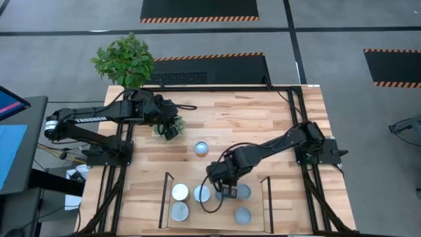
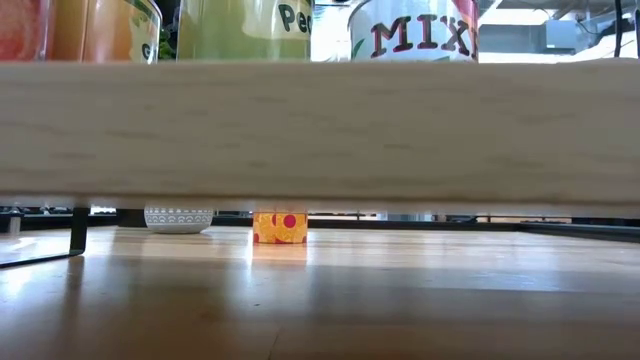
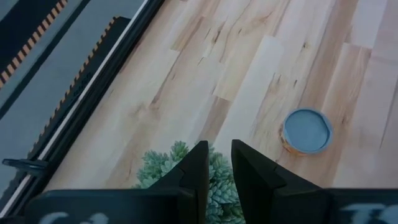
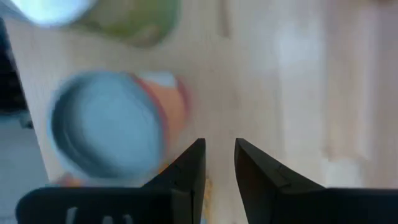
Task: Pick and place cans onto a shelf
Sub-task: Adjust the canned mixed fruit
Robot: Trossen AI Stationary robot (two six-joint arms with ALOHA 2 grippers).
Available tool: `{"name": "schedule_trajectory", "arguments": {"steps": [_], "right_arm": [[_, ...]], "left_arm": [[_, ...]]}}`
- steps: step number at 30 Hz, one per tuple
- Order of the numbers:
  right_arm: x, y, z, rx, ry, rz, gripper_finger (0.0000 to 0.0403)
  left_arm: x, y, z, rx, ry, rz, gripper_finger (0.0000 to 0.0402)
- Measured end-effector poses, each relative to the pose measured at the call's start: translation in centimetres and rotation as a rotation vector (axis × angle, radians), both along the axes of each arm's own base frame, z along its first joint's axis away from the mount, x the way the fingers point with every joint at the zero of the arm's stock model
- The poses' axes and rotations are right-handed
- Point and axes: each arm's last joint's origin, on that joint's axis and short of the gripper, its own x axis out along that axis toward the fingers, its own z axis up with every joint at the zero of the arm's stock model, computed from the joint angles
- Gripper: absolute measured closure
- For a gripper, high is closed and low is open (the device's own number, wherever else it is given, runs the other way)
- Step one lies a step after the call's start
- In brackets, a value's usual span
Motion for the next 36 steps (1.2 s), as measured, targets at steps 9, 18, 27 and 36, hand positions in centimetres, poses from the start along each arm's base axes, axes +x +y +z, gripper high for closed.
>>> {"name": "schedule_trajectory", "arguments": {"steps": [9, 18, 27, 36], "right_arm": [[0.9, 1.5, -1.5, 0.091, -0.016, 0.064, 0.0296], [1.1, 1.7, -1.4, 0.091, -0.05, 0.12, 0.0296], [1.4, 2.8, -1.2, 0.102, -0.137, 0.254, 0.0296], [1.7, 3.8, -0.9, 0.148, -0.198, 0.261, 0.0296]], "left_arm": [[0.0, 0.0, 0.0, -0.001, 0.001, 0.0, 0.0343], [0.0, 0.0, 0.0, -0.001, 0.0, -0.001, 0.0343], [0.0, 0.0, 0.0, -0.003, -0.001, -0.003, 0.0343], [0.0, 0.0, 0.0, -0.004, -0.001, -0.004, 0.0343]]}}
